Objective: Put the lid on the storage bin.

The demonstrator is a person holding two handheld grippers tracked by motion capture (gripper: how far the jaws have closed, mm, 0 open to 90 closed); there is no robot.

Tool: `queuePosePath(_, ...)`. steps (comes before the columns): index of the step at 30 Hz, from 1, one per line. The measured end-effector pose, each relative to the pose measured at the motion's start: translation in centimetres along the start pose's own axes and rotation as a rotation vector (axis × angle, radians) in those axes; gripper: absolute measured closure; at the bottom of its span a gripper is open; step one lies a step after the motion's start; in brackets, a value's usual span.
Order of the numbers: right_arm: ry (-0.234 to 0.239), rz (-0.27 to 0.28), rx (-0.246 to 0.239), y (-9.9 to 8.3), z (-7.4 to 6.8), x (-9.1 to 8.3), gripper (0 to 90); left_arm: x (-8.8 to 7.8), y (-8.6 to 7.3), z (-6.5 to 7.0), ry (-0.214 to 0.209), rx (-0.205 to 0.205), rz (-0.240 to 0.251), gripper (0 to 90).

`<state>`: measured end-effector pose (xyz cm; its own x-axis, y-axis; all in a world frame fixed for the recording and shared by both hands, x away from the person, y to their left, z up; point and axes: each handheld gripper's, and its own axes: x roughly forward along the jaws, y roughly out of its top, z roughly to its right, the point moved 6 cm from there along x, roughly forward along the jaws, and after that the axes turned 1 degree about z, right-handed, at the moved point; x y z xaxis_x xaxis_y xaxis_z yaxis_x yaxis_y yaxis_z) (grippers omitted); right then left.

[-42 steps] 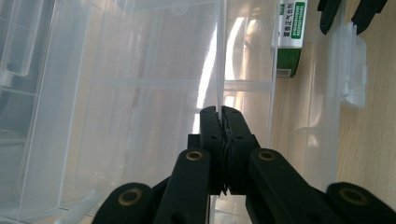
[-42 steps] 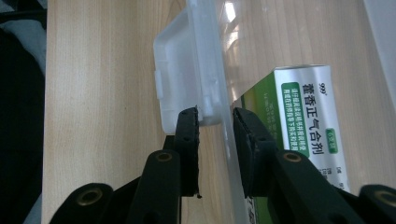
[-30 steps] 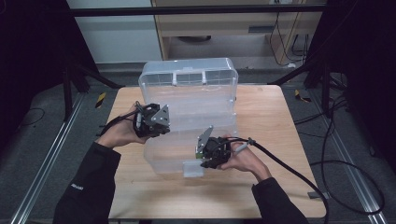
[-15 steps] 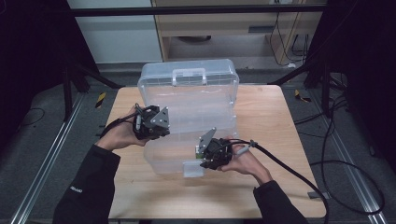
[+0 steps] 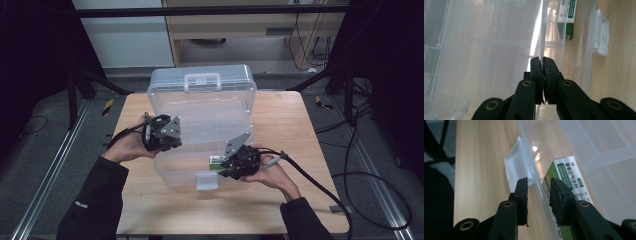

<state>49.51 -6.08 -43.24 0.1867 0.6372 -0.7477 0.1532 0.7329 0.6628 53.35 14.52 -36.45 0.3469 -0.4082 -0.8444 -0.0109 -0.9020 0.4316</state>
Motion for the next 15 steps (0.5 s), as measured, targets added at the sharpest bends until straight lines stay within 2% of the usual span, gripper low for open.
queuePosePath(3, -0.008, 0.067, 0.041, 0.0, 0.3, -1.4, 70.1, 0.0, 0.0, 0.1, -0.001, 0.0, -0.005, 86.9)
queuePosePath(5, -0.032, 0.12, 0.065, 0.0, 0.7, -2.4, 73.9, 0.0, 0.0, 0.1, -0.002, 0.0, -0.006, 86.9)
queuePosePath(11, -0.143, 0.304, 0.167, 0.3, 2.5, -5.8, 87.2, 0.0, 0.0, 0.1, -0.002, -0.001, -0.006, 86.8)
queuePosePath(15, -0.225, 0.412, 0.261, 0.7, 4.3, -7.9, 90.0, 0.0, 0.0, 0.1, -0.003, -0.001, -0.01, 86.7)
